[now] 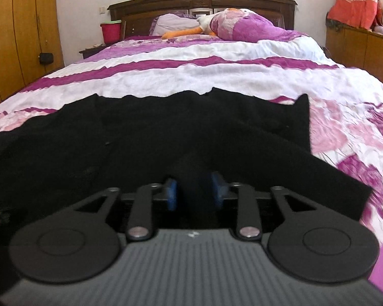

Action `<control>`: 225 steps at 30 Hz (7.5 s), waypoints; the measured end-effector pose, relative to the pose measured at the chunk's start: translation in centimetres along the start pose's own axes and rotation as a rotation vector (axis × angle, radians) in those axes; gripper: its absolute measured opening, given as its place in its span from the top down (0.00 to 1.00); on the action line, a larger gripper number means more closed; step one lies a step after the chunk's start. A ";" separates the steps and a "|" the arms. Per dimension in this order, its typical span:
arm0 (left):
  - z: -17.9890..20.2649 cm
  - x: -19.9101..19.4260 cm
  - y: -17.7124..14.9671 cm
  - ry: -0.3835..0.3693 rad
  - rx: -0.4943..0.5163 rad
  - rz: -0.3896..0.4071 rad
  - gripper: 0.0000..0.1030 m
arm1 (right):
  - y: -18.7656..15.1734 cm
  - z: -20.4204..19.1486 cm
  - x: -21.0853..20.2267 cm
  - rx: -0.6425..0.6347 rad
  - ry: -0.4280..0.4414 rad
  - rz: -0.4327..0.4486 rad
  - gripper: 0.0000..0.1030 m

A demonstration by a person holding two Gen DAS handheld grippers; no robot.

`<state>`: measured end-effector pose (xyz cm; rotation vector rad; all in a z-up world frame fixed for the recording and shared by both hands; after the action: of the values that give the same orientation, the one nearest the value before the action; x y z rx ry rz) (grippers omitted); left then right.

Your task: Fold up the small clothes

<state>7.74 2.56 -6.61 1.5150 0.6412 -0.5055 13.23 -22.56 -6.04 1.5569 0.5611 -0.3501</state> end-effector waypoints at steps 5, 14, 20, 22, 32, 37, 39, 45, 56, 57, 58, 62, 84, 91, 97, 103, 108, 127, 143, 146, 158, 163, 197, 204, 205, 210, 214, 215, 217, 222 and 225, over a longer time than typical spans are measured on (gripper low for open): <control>1.7 -2.0 0.8 -0.026 0.045 0.035 0.00 | -0.7 0.4 -5.2 0.056 0.108 -0.004 0.43; 8.0 -4.9 2.2 -0.108 0.138 0.065 0.00 | -2.7 5.2 -11.0 0.152 0.117 0.041 0.43; 13.6 -6.3 2.7 -0.192 0.236 0.113 0.00 | -3.9 9.9 -10.8 0.269 0.028 0.037 0.43; 15.3 -6.5 2.7 -0.219 0.257 0.110 0.00 | -4.2 11.1 -10.2 0.298 0.004 0.021 0.43; 23.0 -6.0 2.8 -0.317 0.383 0.166 0.00 | -6.5 14.5 -8.0 0.366 -0.009 -0.044 0.43; 25.8 -5.3 2.9 -0.360 0.415 0.171 0.00 | -7.4 14.5 -7.8 0.340 0.014 -0.040 0.43; 26.8 -4.8 2.8 -0.380 0.441 0.168 0.01 | -7.6 14.7 -7.7 0.348 0.026 -0.038 0.43; 28.8 -3.0 2.3 -0.398 0.481 0.130 0.11 | -8.1 14.9 -7.4 0.345 0.044 -0.030 0.43; 27.8 -3.0 3.5 -0.446 0.390 0.164 0.90 | -8.4 14.8 -7.2 0.334 0.043 -0.014 0.42; 27.2 -3.4 4.0 -0.447 0.366 0.180 0.90 | -8.4 14.7 -7.2 0.334 0.042 -0.013 0.42; 26.5 -3.6 4.6 -0.437 0.342 0.194 0.91 | -8.4 14.7 -7.2 0.334 0.041 -0.013 0.42; 23.0 -4.0 6.8 -0.367 0.257 0.253 0.91 | -8.4 14.6 -7.2 0.330 0.035 -0.013 0.42; 3.6 2.2 9.8 -0.116 -0.117 0.202 0.91 | -7.5 12.7 -6.7 0.263 -0.056 -0.050 0.33; 6.2 3.5 9.1 -0.239 -0.074 0.153 0.40 | -4.6 11.2 -8.0 0.201 -0.089 -0.007 0.33; 9.6 6.4 8.8 -0.261 0.010 0.108 0.35 | -3.5 10.4 -7.0 0.178 -0.079 -0.005 0.33; 10.9 9.2 8.9 -0.303 -0.042 0.086 0.63 | -3.4 9.5 -5.1 0.159 -0.074 -0.019 0.33; 10.5 7.0 10.6 -0.316 -0.025 0.182 0.92 | -3.0 9.1 -3.6 0.115 -0.087 -0.014 0.33; 3.3 9.5 12.0 -0.059 0.012 0.207 0.92 | -0.1 7.1 0.5 -0.100 -0.169 0.004 0.35; 4.3 12.8 10.5 0.052 0.132 0.140 0.60 | -0.6 8.5 1.1 0.015 -0.281 -0.040 0.53; 3.0 11.9 10.6 0.039 0.104 0.130 0.51 | -0.6 8.9 0.6 0.055 -0.257 -0.052 0.52; -2.5 3.6 8.4 0.057 0.050 0.128 0.48 | -0.9 8.9 -5.4 0.168 -0.129 -0.034 0.46; -5.2 0.1 6.9 0.100 0.052 0.121 0.45 | -0.9 7.8 -8.1 0.196 -0.045 -0.014 0.43; -18.1 2.2 -1.3 0.403 -0.033 0.028 0.33 | -6.1 3.1 -7.1 0.138 0.019 -0.183 0.43; -18.5 3.6 -0.2 0.467 -0.007 0.085 0.67 | -6.5 3.1 -7.0 0.156 0.022 -0.173 0.42; -18.6 3.7 0.1 0.474 -0.009 0.085 0.77 | -6.6 3.2 -7.0 0.161 0.024 -0.173 0.42; -18.9 3.0 1.3 0.462 -0.067 0.123 0.93 | -6.6 3.6 -7.0 0.179 0.039 -0.169 0.42; -18.5 0.8 3.0 0.452 -0.103 0.214 0.95 | -6.7 3.6 -7.1 0.180 0.046 -0.164 0.42; -18.2 0.2 3.5 0.442 -0.111 0.236 0.95 | -6.7 3.6 -7.1 0.181 0.048 -0.163 0.42; -17.4 -1.2 4.6 0.424 -0.118 0.286 0.95 | -6.7 3.7 -7.1 0.185 0.051 -0.163 0.42; -14.0 -4.1 7.1 0.319 -0.073 0.389 0.95 | -6.6 4.1 -7.2 0.208 0.063 -0.159 0.42; -11.1 -5.4 8.9 0.249 -0.022 0.442 0.95 | -6.6 4.1 -7.2 0.211 0.065 -0.161 0.42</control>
<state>8.84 13.26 4.15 1.6525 0.4769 0.0276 4.17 -27.64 -7.95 1.7345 0.7212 -0.4955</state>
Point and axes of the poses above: each gripper's, at about its wrist camera, not at the fingertips, and x roughly the way its jaws point, z to its right, y to its top, the point moved 3 cm from there along x, roughly the way its jaws point
